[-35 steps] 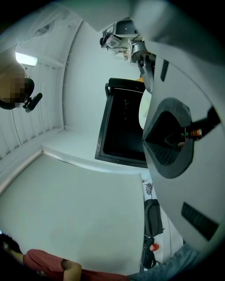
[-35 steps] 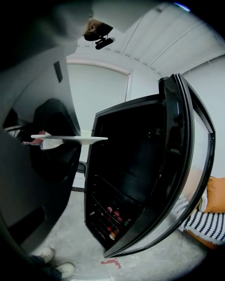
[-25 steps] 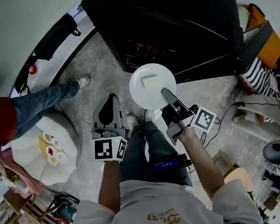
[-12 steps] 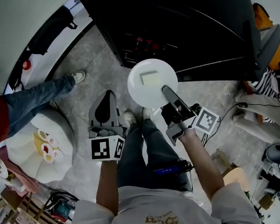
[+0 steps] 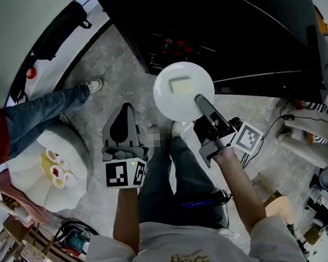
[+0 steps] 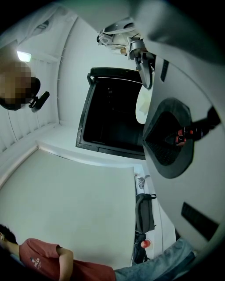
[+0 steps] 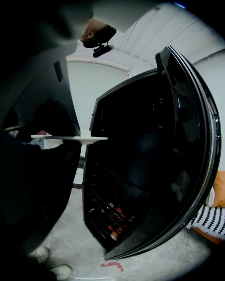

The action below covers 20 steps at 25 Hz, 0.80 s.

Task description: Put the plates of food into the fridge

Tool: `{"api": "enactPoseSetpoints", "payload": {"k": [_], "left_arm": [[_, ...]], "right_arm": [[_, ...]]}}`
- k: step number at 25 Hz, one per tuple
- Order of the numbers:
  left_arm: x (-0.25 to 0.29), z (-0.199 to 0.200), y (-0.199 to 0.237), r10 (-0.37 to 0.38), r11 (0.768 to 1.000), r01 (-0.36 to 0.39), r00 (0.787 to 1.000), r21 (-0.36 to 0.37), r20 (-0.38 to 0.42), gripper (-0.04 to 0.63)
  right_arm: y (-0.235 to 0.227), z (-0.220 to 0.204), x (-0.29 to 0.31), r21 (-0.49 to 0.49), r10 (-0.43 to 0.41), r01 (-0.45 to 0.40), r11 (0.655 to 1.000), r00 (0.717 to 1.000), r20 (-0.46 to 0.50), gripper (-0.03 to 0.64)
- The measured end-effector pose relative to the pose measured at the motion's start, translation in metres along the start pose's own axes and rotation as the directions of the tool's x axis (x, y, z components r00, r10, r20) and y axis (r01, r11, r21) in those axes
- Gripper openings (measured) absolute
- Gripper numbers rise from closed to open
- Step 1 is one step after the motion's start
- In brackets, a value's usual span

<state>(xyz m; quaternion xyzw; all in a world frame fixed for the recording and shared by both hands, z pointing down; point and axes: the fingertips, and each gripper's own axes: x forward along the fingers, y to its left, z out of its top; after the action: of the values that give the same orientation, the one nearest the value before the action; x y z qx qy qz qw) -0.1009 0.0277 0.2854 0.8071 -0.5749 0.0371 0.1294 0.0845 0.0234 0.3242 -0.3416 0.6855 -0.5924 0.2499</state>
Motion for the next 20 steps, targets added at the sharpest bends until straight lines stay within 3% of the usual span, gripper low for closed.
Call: {"api": "enactPoseSetpoints", "payload": {"k": [11,20], "left_arm": [[0.009,-0.006,0.004,0.009,1.000,-0.009,1.000,0.003,0.001,0.000],[0.026,-0.019,0.011,0.025,1.000,-0.025,1.000,-0.001,-0.005,0.000]], "right_arm": [[-0.010,-0.003,0.011,0.013,0.001,-0.001,1.000,1.000,-0.014,0.026],[-0.023,-0.002,0.024,0.011,-0.047,0.047,0.999,0.999,-0.016,0.026]]}}
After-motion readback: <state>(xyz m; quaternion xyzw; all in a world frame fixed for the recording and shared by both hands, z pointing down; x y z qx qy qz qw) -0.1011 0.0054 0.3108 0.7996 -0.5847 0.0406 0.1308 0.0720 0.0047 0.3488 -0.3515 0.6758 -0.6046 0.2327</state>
